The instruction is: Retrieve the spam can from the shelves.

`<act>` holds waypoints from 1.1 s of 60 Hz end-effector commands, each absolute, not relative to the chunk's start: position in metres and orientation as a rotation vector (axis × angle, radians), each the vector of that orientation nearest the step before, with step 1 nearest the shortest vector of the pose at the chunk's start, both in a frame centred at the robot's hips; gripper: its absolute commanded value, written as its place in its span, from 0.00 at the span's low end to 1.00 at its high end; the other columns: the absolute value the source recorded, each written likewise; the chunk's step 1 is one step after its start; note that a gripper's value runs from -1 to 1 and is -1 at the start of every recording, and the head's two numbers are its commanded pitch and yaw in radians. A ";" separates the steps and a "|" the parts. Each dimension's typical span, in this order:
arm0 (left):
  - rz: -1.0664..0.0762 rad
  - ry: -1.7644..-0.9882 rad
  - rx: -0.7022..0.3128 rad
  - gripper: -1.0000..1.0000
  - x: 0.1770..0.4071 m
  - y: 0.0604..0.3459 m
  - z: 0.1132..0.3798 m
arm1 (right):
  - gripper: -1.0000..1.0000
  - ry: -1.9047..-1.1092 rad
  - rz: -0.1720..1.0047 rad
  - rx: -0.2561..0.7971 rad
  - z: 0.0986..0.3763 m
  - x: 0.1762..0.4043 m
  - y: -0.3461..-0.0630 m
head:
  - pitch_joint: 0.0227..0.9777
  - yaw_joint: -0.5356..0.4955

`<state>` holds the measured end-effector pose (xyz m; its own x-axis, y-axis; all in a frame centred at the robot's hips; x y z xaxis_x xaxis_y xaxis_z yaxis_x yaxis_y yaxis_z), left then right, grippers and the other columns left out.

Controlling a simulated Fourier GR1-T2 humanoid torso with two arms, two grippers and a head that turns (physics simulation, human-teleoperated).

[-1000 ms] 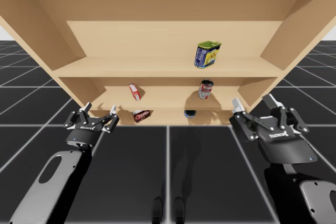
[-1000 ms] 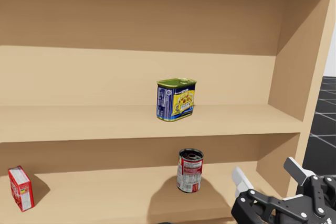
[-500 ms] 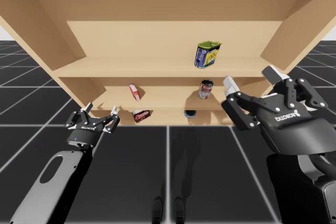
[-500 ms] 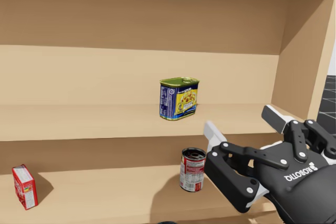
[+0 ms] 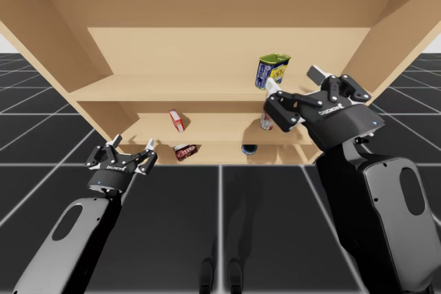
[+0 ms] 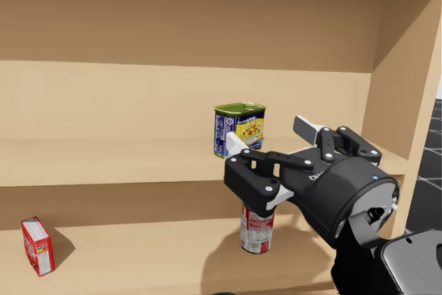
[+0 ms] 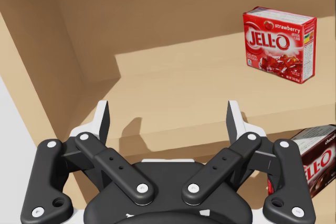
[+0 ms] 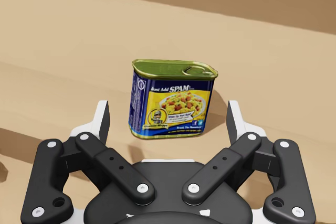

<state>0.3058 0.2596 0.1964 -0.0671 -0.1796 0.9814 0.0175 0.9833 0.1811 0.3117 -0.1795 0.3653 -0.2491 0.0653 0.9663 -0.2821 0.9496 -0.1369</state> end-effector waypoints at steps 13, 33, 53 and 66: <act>-0.161 -1.633 0.122 0.00 0.306 0.260 0.197 | 0.00 -1.697 0.354 0.183 0.372 0.354 -0.160 | 0.26 0.34; -0.159 -1.637 0.118 0.00 0.305 0.260 0.198 | 0.00 -1.628 0.308 0.096 0.371 0.387 -0.158 | 0.27 0.35; -0.161 -1.637 0.118 0.00 0.304 0.260 0.198 | 0.00 -1.578 0.295 0.078 0.370 0.410 -0.159 | 0.26 0.35; -0.158 -1.638 0.117 0.00 0.304 0.261 0.198 | 0.99 -1.615 0.331 0.042 0.367 0.407 -0.160 | 0.25 0.35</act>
